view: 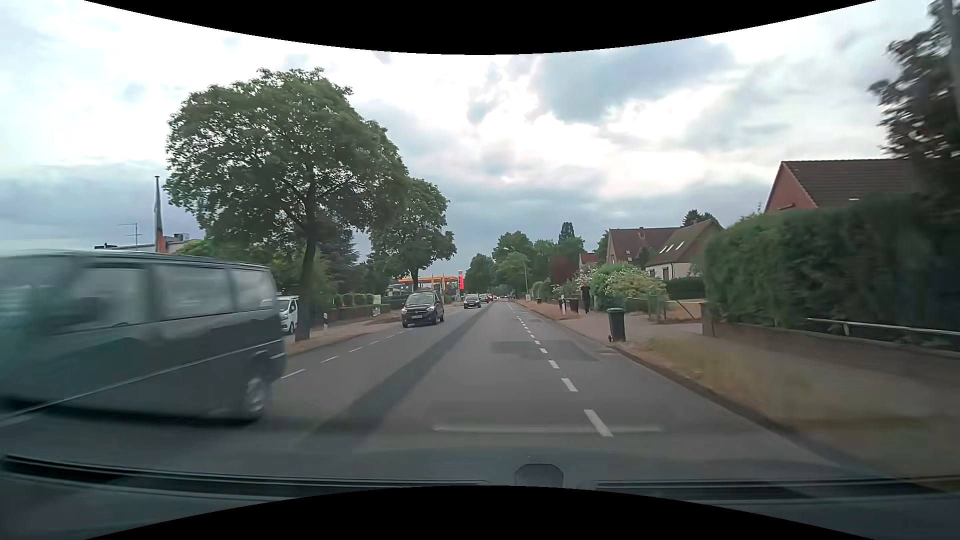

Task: Follow the waypoints while adhering to traffic rules and regulations

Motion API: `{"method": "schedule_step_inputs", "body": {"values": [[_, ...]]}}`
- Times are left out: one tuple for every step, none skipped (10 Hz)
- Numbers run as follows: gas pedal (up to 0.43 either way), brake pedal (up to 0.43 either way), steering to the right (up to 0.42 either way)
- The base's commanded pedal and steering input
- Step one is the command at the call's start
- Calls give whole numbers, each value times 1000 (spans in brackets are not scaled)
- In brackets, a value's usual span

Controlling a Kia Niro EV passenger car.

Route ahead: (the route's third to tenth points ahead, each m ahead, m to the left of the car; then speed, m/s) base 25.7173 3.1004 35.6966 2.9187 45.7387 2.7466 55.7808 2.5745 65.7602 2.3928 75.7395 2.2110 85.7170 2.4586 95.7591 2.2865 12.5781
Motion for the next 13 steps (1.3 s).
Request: {"method": "schedule_step_inputs", "body": {"values": [[130, 0, -9], [130, 0, -7], [130, 0, -5], [130, 0, -3], [130, 0, -3], [130, 0, -4], [130, 0, -3], [130, 0, -2], [130, 0, -2], [130, 0, -1], [130, 0, 0], [130, 0, -1], [130, 0, 0]]}}
